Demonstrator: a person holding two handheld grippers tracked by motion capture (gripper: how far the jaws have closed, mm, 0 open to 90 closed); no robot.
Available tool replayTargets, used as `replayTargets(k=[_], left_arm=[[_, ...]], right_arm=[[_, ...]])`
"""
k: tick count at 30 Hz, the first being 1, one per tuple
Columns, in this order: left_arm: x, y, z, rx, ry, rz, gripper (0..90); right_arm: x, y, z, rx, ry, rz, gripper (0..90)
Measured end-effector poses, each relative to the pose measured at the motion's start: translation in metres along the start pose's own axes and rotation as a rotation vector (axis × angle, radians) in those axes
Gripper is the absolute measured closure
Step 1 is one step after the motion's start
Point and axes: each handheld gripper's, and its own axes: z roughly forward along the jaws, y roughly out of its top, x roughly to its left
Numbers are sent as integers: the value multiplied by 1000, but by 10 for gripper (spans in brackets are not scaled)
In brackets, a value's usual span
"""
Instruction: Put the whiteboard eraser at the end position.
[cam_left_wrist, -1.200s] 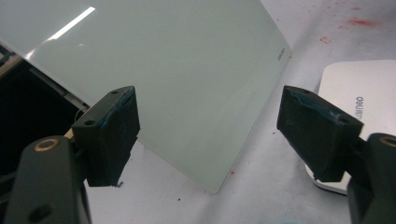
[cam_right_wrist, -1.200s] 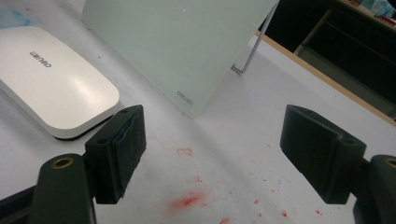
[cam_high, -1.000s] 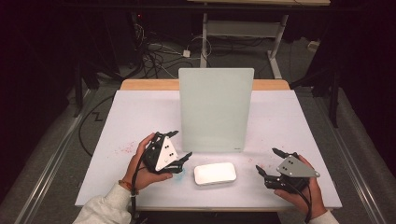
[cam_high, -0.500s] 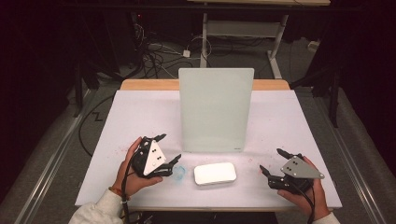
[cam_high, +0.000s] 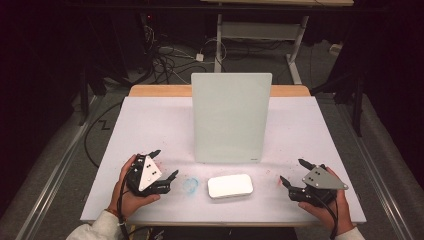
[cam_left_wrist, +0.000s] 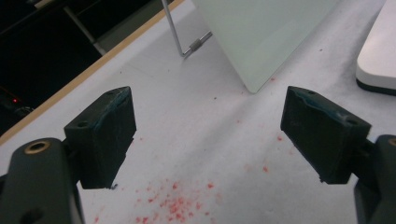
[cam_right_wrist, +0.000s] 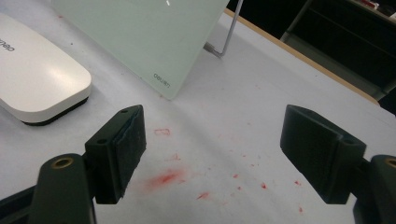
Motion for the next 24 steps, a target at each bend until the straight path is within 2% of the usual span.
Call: replayTargets(k=[2,4,11,16,24], left_arm=[[0,-5,0,15,11,0,167],[1,-9,-1,25,3,-22,167],[-4,-22,-4,67,-20,-31,166],[-5,-22,-5,62,-22,-40,166],[-7,-23,-4,55,-33,-20,166]], right_arm=[[0,0,0,1,2,-1,231],[0,-1,0,3,2,-4,230],[-1,-1,1,6,6,5,230],[-1,-1,0,3,9,7,230],[0,-1,1,10,5,-8,227]])
